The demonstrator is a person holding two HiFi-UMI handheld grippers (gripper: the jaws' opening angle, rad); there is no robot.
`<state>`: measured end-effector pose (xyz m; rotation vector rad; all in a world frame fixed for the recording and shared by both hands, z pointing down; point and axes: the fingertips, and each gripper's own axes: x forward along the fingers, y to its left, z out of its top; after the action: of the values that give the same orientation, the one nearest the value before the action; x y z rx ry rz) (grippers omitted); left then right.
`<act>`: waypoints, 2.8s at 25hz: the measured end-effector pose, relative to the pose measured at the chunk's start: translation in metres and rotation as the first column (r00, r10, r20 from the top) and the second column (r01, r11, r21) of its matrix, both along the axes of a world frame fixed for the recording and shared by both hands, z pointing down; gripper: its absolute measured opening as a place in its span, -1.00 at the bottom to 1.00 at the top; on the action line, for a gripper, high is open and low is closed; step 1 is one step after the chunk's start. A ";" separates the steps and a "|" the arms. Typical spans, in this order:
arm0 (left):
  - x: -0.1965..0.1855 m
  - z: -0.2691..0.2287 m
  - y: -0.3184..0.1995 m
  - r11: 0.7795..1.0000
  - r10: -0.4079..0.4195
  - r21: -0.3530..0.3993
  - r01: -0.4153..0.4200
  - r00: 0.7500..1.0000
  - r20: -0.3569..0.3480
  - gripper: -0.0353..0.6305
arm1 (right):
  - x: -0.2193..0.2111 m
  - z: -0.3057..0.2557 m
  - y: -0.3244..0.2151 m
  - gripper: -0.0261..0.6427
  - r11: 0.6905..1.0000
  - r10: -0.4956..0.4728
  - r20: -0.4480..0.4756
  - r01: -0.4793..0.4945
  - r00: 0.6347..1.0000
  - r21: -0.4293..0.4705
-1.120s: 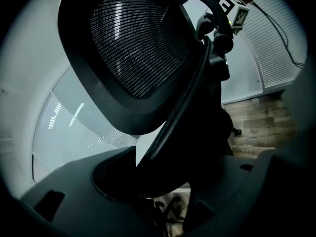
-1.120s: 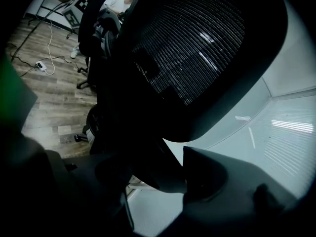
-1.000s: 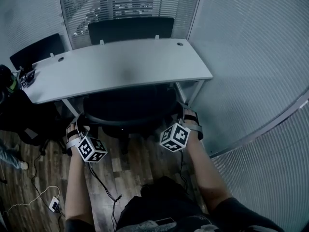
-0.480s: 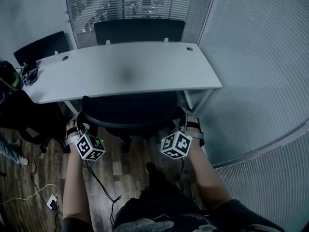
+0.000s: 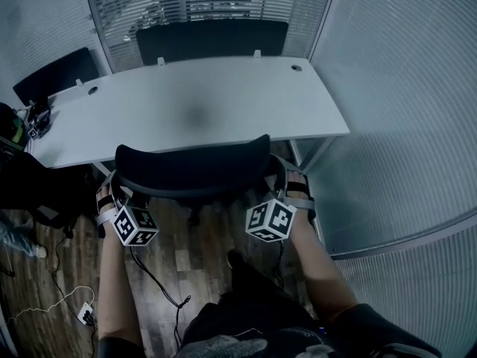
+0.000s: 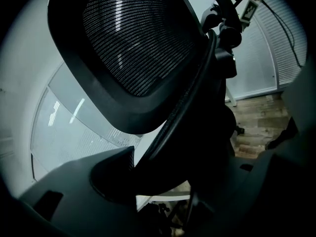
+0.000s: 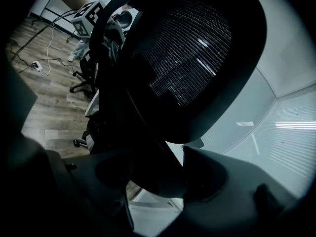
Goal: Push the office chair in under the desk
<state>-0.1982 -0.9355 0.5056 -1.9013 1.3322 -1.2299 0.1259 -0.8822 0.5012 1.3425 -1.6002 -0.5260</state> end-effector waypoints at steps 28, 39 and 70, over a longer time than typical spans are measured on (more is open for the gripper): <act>-0.002 -0.006 -0.006 0.995 -0.101 -0.023 0.101 0.994 -0.032 -0.01 | 0.008 -0.009 -0.008 -0.02 0.997 0.040 -0.011 -0.040 0.999 0.070; -0.014 -0.054 0.084 0.990 -0.094 0.072 0.119 0.952 -0.290 -0.04 | -0.006 -0.047 0.070 -0.02 0.988 0.051 0.189 -0.077 0.981 0.133; 0.080 -0.044 0.282 0.999 -0.035 -0.029 0.024 0.841 -0.540 -0.85 | -0.001 -0.046 0.261 -0.85 0.994 0.072 0.474 -0.100 0.878 0.034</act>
<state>-0.1180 -0.6533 0.4616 -2.3592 1.6283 -0.7310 0.1245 -0.6213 0.4548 1.6686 -1.9123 -0.1930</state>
